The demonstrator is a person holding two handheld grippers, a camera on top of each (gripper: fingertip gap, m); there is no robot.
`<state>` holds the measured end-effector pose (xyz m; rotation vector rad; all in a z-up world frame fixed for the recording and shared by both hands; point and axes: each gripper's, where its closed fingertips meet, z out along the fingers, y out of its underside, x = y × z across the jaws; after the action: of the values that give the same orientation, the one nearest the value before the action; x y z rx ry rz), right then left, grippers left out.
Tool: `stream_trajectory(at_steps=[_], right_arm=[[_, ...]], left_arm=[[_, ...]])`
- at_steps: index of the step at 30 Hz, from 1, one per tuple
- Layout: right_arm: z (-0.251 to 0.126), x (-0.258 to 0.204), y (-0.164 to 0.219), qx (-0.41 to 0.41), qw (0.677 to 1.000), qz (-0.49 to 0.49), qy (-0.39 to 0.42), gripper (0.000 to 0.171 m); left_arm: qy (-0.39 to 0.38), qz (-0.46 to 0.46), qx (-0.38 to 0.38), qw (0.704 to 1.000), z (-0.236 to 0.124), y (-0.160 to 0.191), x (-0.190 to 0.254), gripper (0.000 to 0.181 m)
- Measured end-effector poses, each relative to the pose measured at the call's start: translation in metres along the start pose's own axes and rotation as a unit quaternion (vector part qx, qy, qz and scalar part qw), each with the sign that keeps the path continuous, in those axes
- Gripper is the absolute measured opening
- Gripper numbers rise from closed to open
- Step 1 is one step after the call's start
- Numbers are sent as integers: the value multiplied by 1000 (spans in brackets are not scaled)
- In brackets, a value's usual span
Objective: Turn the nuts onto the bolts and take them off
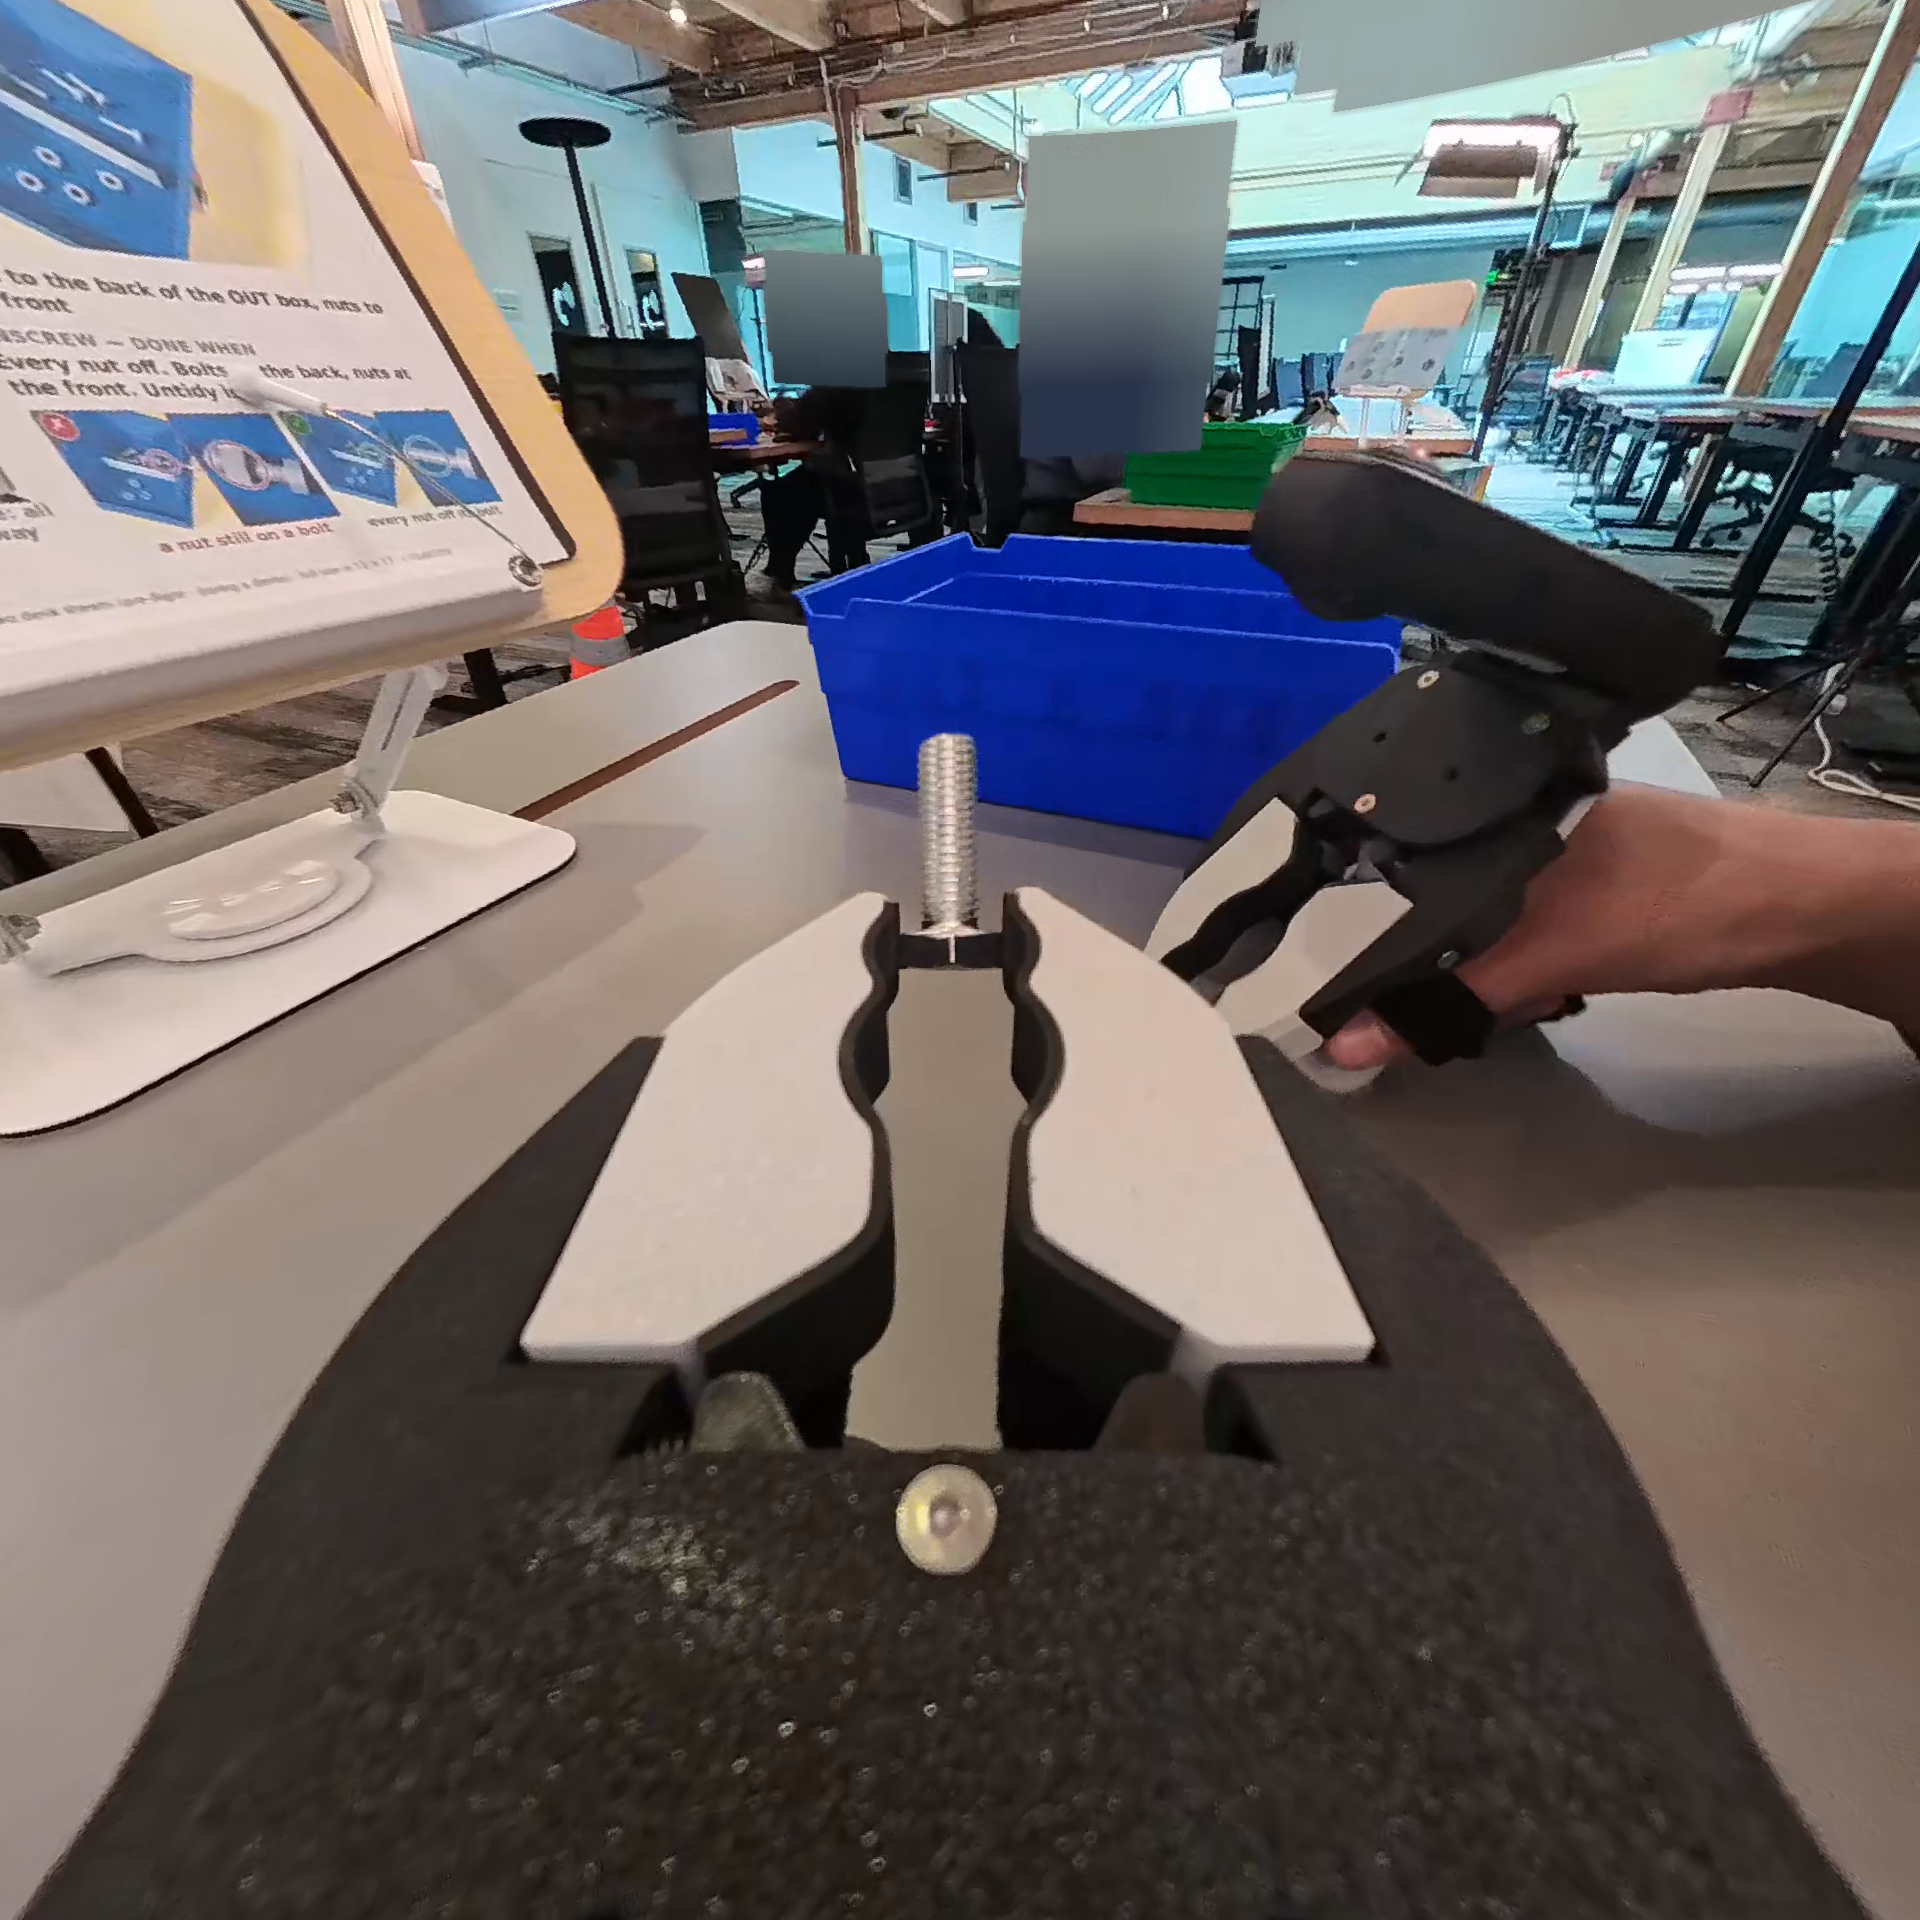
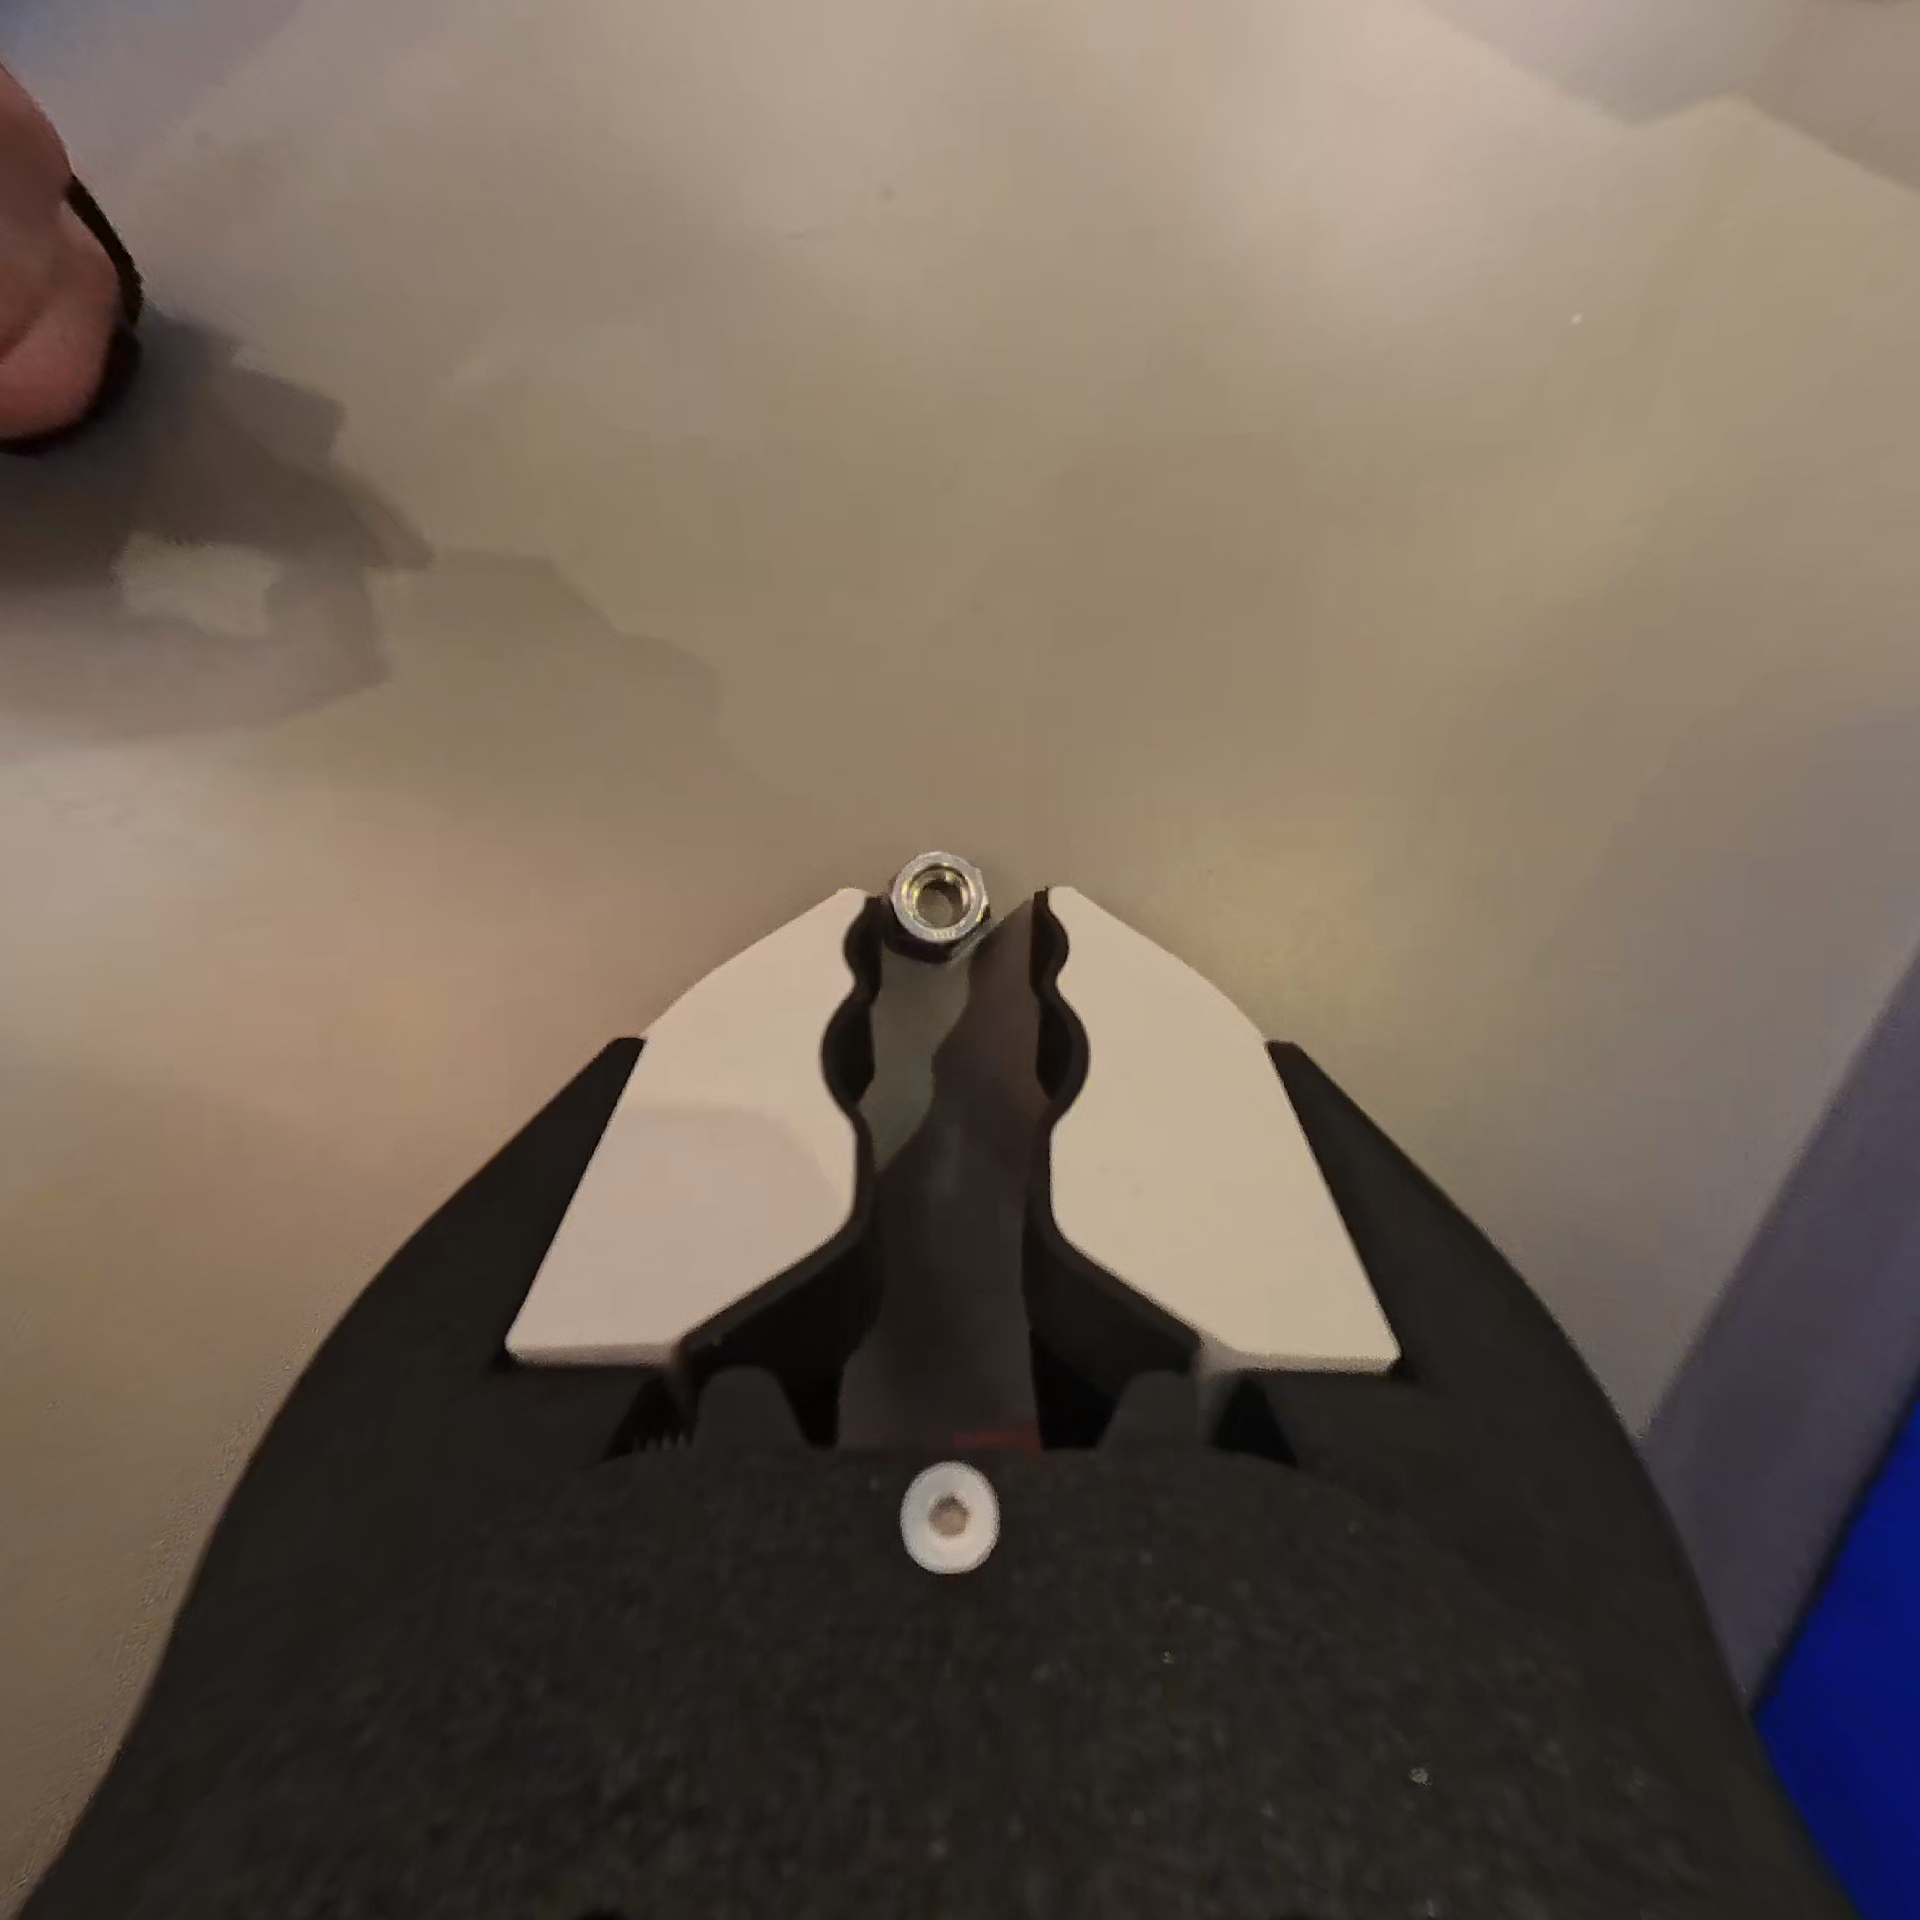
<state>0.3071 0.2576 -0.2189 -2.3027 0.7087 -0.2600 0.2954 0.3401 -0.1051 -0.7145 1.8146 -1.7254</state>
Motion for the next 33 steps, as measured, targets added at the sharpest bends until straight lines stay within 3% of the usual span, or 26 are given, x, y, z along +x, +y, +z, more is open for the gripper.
stream_trajectory(at_steps=[1,12,14,17,20,25,29,33], right_arm=[[0,-1,0,4,1000,-7,-5,26],[4,-5,-5,-4,997,-67,-47,17],[-11,-11,-29,64,994,-56,-71,17],[-64,-17,-84,206,972,-57,-99,17],[-99,-20,-103,288,949,-83,-95,17],[-112,-35,-96,313,938,-91,-115,17],[-120,-71,-97,333,901,-154,-232,17],[-116,-79,-100,321,887,-190,-273,17]], left_arm=[[4,5,-5,1000,1,2,2,18],[36,49,-36,998,6,13,16,18],[35,58,-38,997,5,13,14,18],[41,52,-33,997,2,8,11,18],[91,-10,-19,996,-1,1,18,18],[173,-63,-28,983,-5,-5,37,18],[199,-11,-68,978,-9,-1,50,18],[235,13,-71,969,-16,-8,68,18]])
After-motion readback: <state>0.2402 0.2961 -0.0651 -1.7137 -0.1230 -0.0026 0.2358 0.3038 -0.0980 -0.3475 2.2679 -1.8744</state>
